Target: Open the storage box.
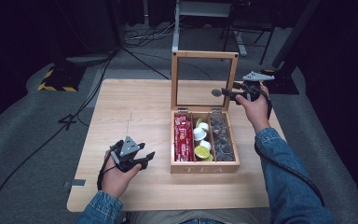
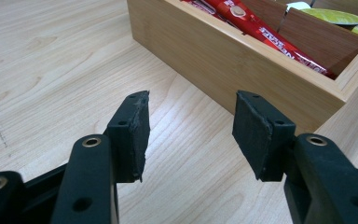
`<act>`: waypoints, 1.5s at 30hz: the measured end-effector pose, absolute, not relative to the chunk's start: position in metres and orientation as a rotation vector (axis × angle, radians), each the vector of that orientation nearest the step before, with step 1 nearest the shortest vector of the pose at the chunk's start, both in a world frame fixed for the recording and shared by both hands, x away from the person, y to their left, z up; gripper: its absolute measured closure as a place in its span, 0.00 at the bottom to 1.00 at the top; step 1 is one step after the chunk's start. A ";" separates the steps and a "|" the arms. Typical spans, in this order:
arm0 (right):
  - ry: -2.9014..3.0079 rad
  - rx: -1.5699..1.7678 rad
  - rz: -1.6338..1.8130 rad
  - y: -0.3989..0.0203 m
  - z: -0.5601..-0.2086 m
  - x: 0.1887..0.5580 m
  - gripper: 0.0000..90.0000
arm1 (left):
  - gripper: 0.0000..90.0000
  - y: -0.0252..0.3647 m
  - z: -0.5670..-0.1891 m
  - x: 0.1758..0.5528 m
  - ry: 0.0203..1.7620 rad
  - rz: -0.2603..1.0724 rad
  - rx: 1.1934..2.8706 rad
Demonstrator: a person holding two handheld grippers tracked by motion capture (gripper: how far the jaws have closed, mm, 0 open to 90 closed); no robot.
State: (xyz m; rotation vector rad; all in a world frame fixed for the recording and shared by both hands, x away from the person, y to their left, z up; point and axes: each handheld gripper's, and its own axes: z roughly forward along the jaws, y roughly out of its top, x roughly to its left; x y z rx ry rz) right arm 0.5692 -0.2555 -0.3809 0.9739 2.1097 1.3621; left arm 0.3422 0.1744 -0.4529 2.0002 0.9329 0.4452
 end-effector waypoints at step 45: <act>2.169 1.014 1.385 -0.258 -0.359 0.533 0.36 | 0.40 0.191 -0.459 0.349 0.995 0.394 2.033</act>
